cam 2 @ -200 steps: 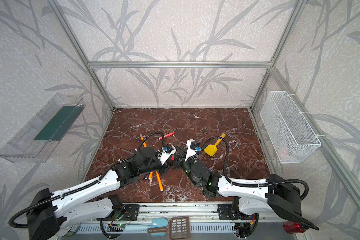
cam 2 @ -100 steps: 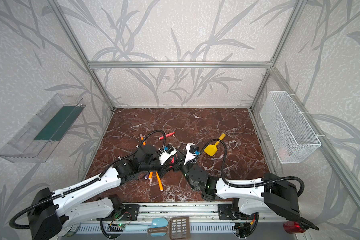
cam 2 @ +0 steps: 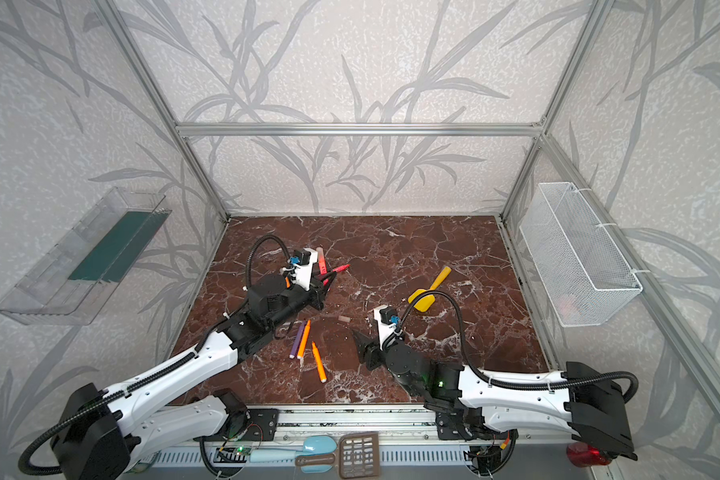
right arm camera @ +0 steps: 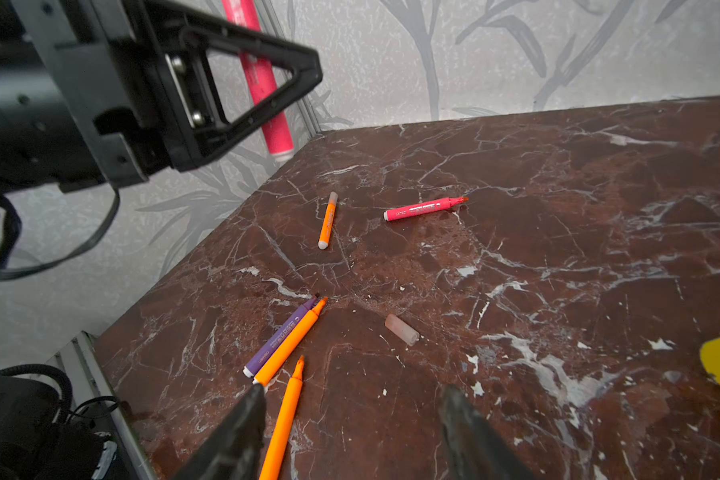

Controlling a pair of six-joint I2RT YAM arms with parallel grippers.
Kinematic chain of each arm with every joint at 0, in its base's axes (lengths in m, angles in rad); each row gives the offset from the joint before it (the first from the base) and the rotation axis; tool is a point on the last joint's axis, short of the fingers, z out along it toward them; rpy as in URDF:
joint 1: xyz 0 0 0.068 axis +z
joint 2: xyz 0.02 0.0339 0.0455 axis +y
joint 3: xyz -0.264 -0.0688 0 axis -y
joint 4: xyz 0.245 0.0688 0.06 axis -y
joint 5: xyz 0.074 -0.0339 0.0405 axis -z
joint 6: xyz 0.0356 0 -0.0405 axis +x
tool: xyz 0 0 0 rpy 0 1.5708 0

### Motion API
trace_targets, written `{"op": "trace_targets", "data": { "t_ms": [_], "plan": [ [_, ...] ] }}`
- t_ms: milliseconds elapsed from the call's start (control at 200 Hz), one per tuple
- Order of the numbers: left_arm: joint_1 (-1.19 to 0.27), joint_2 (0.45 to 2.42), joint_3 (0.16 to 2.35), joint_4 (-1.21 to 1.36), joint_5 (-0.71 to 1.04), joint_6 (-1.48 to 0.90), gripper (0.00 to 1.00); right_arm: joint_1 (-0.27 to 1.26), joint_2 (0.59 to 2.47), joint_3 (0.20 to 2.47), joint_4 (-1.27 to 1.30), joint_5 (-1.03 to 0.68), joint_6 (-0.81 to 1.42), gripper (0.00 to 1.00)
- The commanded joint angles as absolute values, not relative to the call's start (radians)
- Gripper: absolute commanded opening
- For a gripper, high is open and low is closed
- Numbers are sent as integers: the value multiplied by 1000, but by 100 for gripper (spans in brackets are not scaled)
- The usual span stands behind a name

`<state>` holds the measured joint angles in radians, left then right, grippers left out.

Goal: Insert the pens into the pen caps
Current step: 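Open the right gripper off the cap while the left gripper carries the marker away, then lower the capped pink marker beside the capped orange marker and open the left gripper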

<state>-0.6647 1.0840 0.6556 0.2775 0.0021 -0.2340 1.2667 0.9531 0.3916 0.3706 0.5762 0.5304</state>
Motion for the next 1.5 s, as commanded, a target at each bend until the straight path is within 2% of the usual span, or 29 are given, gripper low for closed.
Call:
{"op": "trace_targets", "data": {
  "t_ms": [0,160,290,525,630,855,980,1269,1384,1494],
  "plan": [
    [-647,1099,626,244,-174,-308,0,1245,868,360,304,624,508,72],
    [-516,1099,630,93,-190,-413,0,1149,746,314,229,647,471,76],
    [-392,1115,617,3,-190,-484,0,1015,640,281,168,684,373,83],
    [-198,1263,549,65,-41,-596,0,665,555,244,67,663,338,87],
    [-171,1346,541,95,-58,-618,0,572,556,220,100,559,360,86],
    [-150,1505,611,100,-47,-655,0,557,632,245,149,624,346,86],
    [-146,1595,684,51,-54,-676,0,557,730,254,211,598,338,86],
    [-133,1700,799,-32,-133,-720,0,556,902,359,148,583,353,86],
    [-133,1682,800,-37,-156,-729,15,556,884,349,148,580,356,86],
    [-134,1660,811,-60,-156,-721,24,557,859,324,178,586,353,86]
  ]
}}
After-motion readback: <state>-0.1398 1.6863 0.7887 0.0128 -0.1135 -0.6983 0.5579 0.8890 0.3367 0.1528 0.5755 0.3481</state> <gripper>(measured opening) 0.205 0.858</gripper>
